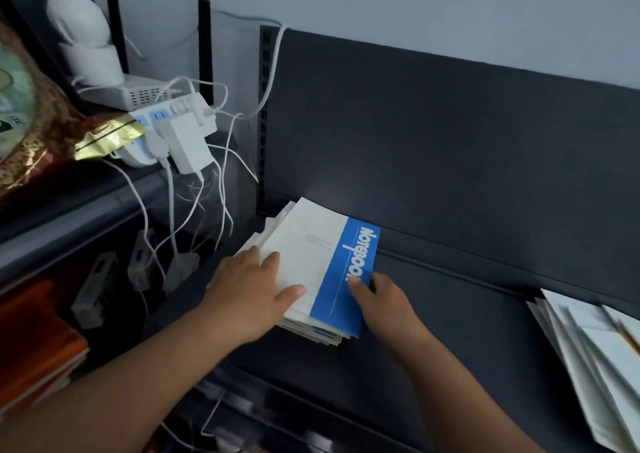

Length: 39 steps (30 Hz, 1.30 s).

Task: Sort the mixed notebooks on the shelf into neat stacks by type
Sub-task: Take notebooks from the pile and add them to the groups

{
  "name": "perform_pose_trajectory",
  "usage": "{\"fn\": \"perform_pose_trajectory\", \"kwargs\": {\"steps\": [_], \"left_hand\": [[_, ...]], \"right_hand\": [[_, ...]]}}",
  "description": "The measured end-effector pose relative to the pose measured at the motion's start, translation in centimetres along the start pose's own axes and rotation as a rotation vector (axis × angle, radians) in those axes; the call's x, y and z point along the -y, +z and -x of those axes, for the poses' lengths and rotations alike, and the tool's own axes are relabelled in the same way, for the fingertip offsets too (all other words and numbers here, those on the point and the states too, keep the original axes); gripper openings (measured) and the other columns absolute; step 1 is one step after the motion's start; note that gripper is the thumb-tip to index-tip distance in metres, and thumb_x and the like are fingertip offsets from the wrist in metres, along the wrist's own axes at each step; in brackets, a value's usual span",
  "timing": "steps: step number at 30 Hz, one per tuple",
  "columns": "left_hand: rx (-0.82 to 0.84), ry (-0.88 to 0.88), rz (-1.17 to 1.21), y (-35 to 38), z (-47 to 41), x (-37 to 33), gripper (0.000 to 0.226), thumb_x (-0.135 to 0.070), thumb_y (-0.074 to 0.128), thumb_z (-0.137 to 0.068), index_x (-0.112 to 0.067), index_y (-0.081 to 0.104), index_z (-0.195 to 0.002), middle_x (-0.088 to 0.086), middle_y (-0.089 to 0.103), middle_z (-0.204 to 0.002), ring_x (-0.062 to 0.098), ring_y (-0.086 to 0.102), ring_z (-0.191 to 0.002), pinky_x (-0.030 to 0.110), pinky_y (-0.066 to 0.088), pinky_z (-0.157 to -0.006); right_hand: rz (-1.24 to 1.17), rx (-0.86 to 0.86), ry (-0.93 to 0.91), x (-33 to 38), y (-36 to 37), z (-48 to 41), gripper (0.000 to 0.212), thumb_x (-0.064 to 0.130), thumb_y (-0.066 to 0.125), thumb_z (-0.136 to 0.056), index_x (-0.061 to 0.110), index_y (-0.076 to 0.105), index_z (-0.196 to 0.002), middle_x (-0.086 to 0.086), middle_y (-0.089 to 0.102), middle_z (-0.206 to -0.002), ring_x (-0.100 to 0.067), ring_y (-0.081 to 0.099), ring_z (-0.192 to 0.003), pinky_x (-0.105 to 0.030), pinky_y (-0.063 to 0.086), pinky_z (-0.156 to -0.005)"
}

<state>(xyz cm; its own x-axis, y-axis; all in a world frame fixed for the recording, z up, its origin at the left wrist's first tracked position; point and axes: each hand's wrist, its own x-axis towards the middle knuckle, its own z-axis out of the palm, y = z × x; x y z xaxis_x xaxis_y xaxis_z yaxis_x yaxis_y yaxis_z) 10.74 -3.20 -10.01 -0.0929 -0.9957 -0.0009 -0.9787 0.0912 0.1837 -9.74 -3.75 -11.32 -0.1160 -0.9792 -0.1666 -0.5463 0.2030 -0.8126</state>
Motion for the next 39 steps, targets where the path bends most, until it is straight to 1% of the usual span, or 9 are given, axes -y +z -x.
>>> {"fn": "perform_pose_trajectory", "kwargs": {"steps": [4, 6, 11, 15, 22, 27, 34, 36, 39], "left_hand": [[-0.025, 0.095, 0.033, 0.0, -0.2, 1.1, 0.080, -0.071, 0.024, -0.087, -0.021, 0.021, -0.149, 0.004, 0.032, -0.149, 0.023, 0.028, -0.137, 0.041, 0.025, -0.113], [-0.015, 0.129, 0.019, 0.0, -0.3, 1.7, 0.081, -0.072, 0.021, -0.085, -0.020, 0.023, -0.148, 0.003, 0.035, -0.148, 0.023, 0.028, -0.137, 0.041, 0.025, -0.113], [0.056, 0.196, 0.000, 0.0, 0.9, 1.4, 0.078, -0.069, 0.022, -0.091, -0.024, 0.011, -0.154, -0.001, 0.011, -0.161, 0.020, -0.003, -0.149, 0.041, -0.001, -0.120], [0.052, 0.229, 0.085, -0.6, 1.3, 1.0, 0.071, -0.068, 0.025, -0.091, -0.026, 0.025, -0.149, -0.005, 0.027, -0.156, 0.018, 0.007, -0.147, 0.040, 0.002, -0.120], [0.082, 0.259, 0.189, -2.0, 1.7, -0.4, 0.062, -0.062, 0.031, -0.094, -0.027, 0.034, -0.145, -0.007, 0.041, -0.146, 0.017, 0.027, -0.136, 0.036, 0.014, -0.115], [0.107, 0.283, 0.226, -2.2, 1.3, -1.3, 0.055, -0.055, 0.027, -0.098, -0.026, 0.038, -0.143, -0.005, 0.051, -0.137, 0.017, 0.040, -0.128, 0.036, 0.025, -0.110], [0.148, 0.225, 0.766, -3.2, 1.6, -5.5, 0.069, -0.046, 0.046, -0.097, -0.023, 0.013, -0.153, -0.004, 0.030, -0.155, 0.019, 0.033, -0.139, 0.034, 0.029, -0.108], [0.302, 0.114, 0.989, -3.1, 1.5, -7.1, 0.070, -0.051, 0.051, -0.093, -0.021, 0.024, -0.150, -0.002, 0.039, -0.150, 0.022, 0.040, -0.135, 0.039, 0.032, -0.108], [0.570, -0.026, 1.354, -2.8, 1.8, -9.9, 0.044, -0.050, 0.056, -0.091, -0.015, 0.064, -0.116, 0.002, 0.071, -0.113, 0.022, 0.067, -0.105, 0.043, 0.051, -0.094]], "right_hand": [[-0.148, -0.080, 0.074, -0.5, 0.7, 0.0, 0.032, 0.044, 0.055, -0.094, 0.017, 0.058, -0.112, 0.001, 0.068, -0.106, -0.016, 0.068, -0.089, -0.035, 0.057, -0.073], [-0.369, -0.059, 0.167, -0.5, 1.0, 0.1, 0.027, 0.036, 0.060, -0.094, 0.017, 0.060, -0.114, 0.000, 0.072, -0.107, -0.020, 0.071, -0.092, -0.037, 0.057, -0.075], [-0.661, -0.053, 0.419, -0.7, 0.7, 1.1, 0.026, 0.017, 0.070, -0.088, 0.008, 0.063, -0.111, -0.011, 0.074, -0.102, -0.030, 0.071, -0.091, -0.042, 0.058, -0.076], [-0.664, -0.080, 0.394, -0.7, -0.1, 2.0, 0.023, 0.007, 0.065, -0.089, 0.010, 0.058, -0.111, -0.012, 0.072, -0.103, -0.028, 0.070, -0.088, -0.037, 0.056, -0.063], [-0.769, -0.100, 0.494, -1.9, -0.9, 4.0, 0.025, 0.007, 0.067, -0.085, 0.013, 0.061, -0.109, -0.013, 0.071, -0.104, -0.028, 0.068, -0.087, -0.037, 0.054, -0.061], [-0.770, -0.124, 0.338, -2.3, -2.1, 5.5, 0.029, -0.001, 0.053, -0.093, 0.017, 0.060, -0.114, -0.009, 0.073, -0.106, -0.028, 0.069, -0.092, -0.040, 0.056, -0.067], [-0.850, -0.284, 0.175, -2.8, -5.9, 8.6, 0.030, -0.002, 0.055, -0.093, 0.021, 0.061, -0.110, -0.002, 0.077, -0.095, -0.024, 0.072, -0.087, -0.039, 0.057, -0.067], [-0.858, -0.311, 0.136, -3.0, -7.3, 9.7, 0.030, -0.001, 0.056, -0.093, 0.023, 0.062, -0.109, -0.001, 0.077, -0.095, -0.023, 0.073, -0.086, -0.038, 0.057, -0.068], [-0.851, -0.349, 0.092, -3.8, -9.5, 11.6, 0.030, 0.000, 0.056, -0.092, 0.023, 0.062, -0.110, -0.002, 0.077, -0.098, -0.025, 0.071, -0.089, -0.040, 0.057, -0.071]]}}
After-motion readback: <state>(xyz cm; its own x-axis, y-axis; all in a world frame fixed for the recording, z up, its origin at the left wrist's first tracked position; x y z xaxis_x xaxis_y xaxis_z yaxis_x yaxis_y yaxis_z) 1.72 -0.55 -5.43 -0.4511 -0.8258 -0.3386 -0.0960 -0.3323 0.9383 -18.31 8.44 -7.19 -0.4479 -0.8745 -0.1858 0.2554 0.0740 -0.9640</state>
